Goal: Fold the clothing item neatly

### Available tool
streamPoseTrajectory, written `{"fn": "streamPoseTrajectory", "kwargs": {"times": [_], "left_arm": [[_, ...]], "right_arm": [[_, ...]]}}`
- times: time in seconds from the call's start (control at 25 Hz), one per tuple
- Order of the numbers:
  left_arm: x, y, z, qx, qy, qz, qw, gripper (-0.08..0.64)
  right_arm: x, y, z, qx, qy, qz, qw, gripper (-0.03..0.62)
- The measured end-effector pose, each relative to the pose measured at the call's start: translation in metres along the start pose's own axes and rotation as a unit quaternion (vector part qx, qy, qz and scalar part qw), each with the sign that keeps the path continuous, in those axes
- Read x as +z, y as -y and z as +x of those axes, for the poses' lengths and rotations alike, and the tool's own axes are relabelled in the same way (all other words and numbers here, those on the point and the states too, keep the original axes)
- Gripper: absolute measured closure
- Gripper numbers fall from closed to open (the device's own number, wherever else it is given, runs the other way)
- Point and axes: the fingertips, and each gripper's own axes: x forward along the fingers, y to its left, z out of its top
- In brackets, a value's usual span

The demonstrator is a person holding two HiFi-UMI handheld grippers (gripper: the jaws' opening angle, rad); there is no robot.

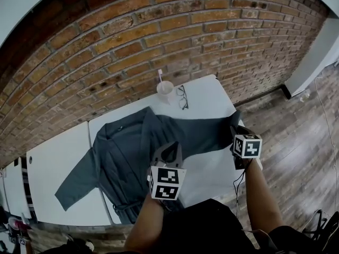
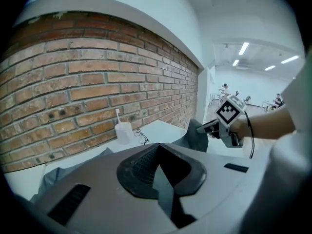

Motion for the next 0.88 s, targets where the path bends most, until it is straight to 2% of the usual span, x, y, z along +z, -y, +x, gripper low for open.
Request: {"fn": "streamPoseTrajectory", "kwargs": {"times": [0.2, 0.4, 0.6, 0.88], "left_arm": [[-0.01, -0.035, -0.031, 0.02, 0.011, -0.03, 0.9993, 0.568], [-0.029, -0.082, -0.074, 0.067, 0.021, -0.06, 0.9957, 0.568], [-0.06, -0.122, -0.12, 0.091, 0.026, -0.114, 0.989, 0.568], [-0.1, -0.176, -0.179, 0.146, 0.016, -0.142, 0.979, 0.568]], "right_arm": [[0.044, -0.074, -0.018, 0.057, 0.049, -0.045, 0.996, 0.525], [0.071, -0.167, -0.027, 0.119, 0.078, -0.094, 0.985, 0.525], [0.074, -0.246, -0.025, 0.154, 0.075, -0.141, 0.975, 0.525], [0.058, -0.345, -0.017, 0.2, 0.052, -0.165, 0.964, 0.525]]}}
